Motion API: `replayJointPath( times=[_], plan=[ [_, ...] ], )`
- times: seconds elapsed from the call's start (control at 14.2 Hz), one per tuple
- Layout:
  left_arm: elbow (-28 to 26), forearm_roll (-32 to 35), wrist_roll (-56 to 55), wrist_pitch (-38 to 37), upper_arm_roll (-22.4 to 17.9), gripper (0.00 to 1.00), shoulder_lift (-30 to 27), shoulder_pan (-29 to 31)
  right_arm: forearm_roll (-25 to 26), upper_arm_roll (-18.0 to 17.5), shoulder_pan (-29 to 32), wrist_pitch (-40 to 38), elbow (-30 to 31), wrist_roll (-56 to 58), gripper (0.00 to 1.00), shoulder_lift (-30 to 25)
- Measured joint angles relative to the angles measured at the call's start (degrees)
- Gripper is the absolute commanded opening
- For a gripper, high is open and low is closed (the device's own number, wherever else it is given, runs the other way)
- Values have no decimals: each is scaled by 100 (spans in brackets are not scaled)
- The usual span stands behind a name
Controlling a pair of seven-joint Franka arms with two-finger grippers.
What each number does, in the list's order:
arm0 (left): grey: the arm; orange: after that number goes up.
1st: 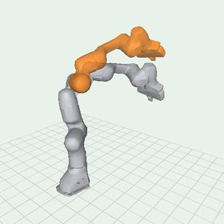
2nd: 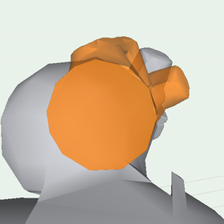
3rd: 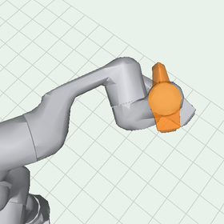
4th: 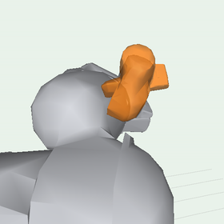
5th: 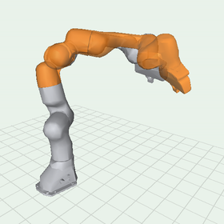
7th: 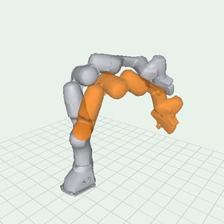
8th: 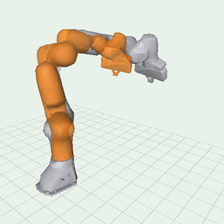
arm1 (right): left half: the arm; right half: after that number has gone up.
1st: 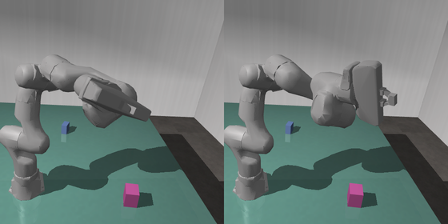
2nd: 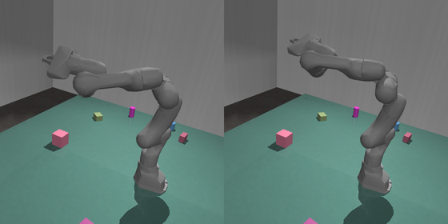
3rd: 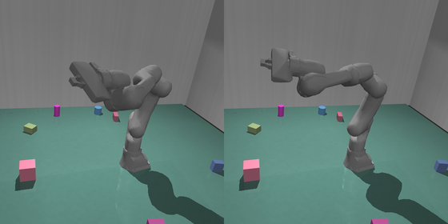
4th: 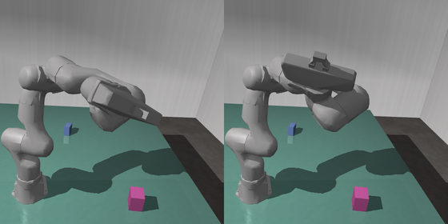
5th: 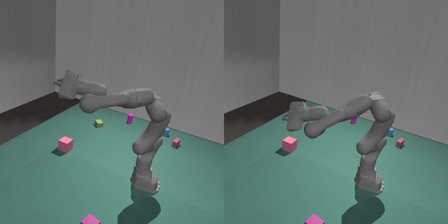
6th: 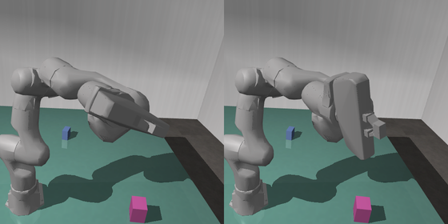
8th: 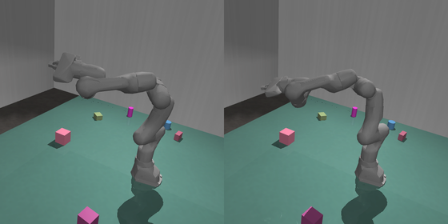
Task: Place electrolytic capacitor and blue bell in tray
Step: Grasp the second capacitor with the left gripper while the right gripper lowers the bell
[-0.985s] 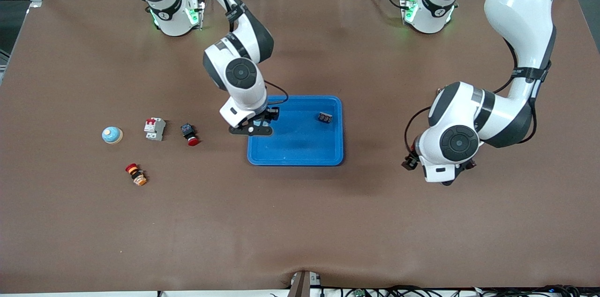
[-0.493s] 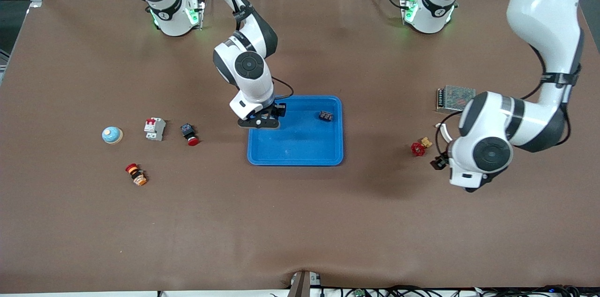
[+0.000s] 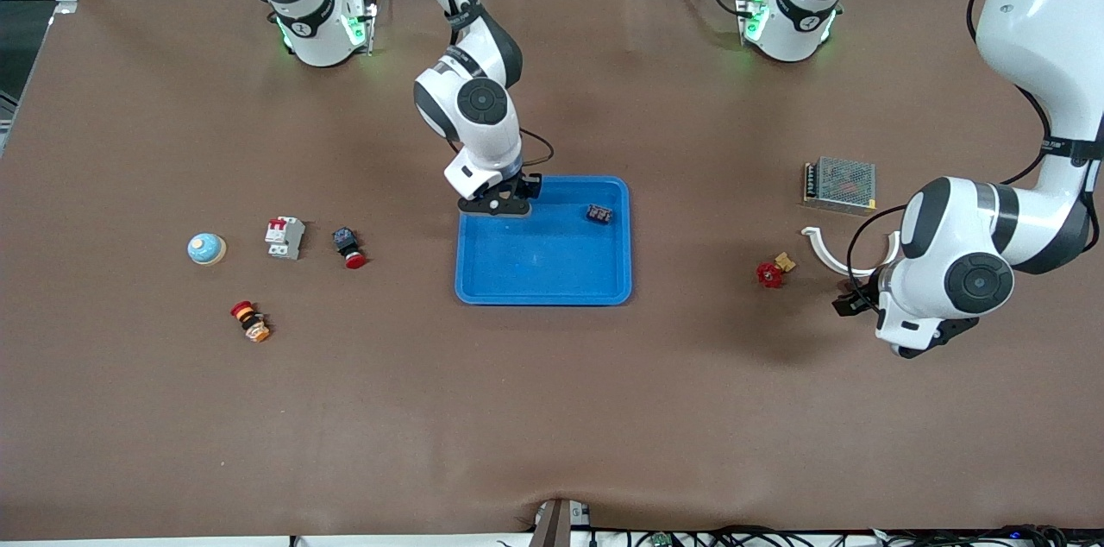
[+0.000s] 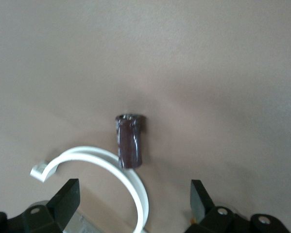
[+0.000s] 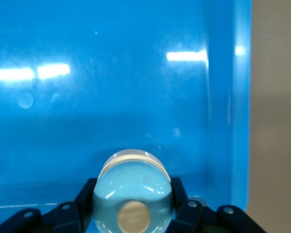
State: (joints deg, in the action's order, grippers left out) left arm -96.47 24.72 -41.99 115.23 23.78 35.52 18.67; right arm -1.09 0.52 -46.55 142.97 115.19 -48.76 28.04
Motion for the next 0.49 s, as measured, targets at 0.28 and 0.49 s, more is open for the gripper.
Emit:
replayJointPath(
  times=[0.28,0.49],
  plan=[
    [-375,208,194,579,1,83,20,264,3,10,-82,151,79,-71,53,28],
    [-437,208,149,713,5,78,75,288,4,27,-92,218,89,-83,53,52]
  ],
)
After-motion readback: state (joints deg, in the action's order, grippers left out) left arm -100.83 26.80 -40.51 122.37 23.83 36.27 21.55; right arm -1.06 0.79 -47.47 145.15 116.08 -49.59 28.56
